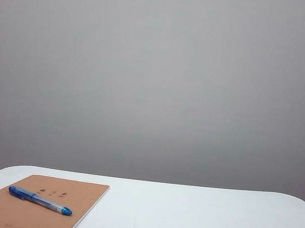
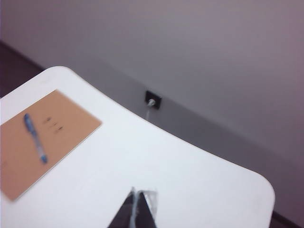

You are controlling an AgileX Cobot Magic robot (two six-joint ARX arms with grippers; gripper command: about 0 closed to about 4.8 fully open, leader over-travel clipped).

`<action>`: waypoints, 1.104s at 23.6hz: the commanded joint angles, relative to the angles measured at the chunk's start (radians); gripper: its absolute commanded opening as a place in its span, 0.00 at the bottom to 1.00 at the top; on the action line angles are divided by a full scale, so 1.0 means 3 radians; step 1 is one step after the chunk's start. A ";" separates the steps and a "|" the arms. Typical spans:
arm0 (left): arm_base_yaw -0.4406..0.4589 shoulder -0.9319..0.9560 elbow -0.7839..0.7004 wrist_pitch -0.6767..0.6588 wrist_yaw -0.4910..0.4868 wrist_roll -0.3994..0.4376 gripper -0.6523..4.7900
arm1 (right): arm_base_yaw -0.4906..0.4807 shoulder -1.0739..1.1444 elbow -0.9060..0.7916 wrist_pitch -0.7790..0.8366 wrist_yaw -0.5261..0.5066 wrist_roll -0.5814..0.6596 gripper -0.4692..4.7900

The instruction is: Pick up a pen on the table and place it on the notebook.

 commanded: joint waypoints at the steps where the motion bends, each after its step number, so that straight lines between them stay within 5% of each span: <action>1: 0.0003 -0.0341 -0.0432 0.0155 -0.0130 -0.0019 0.11 | -0.0323 -0.0451 -0.0383 0.0334 -0.0135 0.0117 0.08; 7: 0.0001 -0.0738 -0.0928 0.0347 0.0075 -0.0295 0.11 | -0.1128 -0.0993 -0.0882 0.0674 -0.0907 0.0164 0.08; 11: 0.0001 -0.0819 -0.1115 0.0788 0.0074 -0.0462 0.11 | -0.1919 -0.1222 -0.1377 0.1114 -0.1897 0.0435 0.08; 12: 0.0001 -0.0818 -0.1130 0.0872 0.0074 -0.0546 0.11 | -0.2010 -0.1244 -0.1469 0.1177 -0.1926 0.0495 0.08; 15: 0.0003 -0.0819 -0.1217 0.1097 -0.0047 -0.0576 0.11 | -0.2117 -0.1339 -0.1689 0.1296 -0.1893 0.0549 0.08; 19: 0.0001 -0.0834 -0.1495 0.1504 -0.0219 -0.0692 0.11 | -0.2009 -0.1873 -0.2158 0.1423 -0.1413 0.0693 0.08; 26: 0.0001 -0.1052 -0.1778 0.1512 -0.0217 -0.0711 0.11 | -0.1719 -0.2739 -0.2543 0.1460 -0.0613 0.0902 0.08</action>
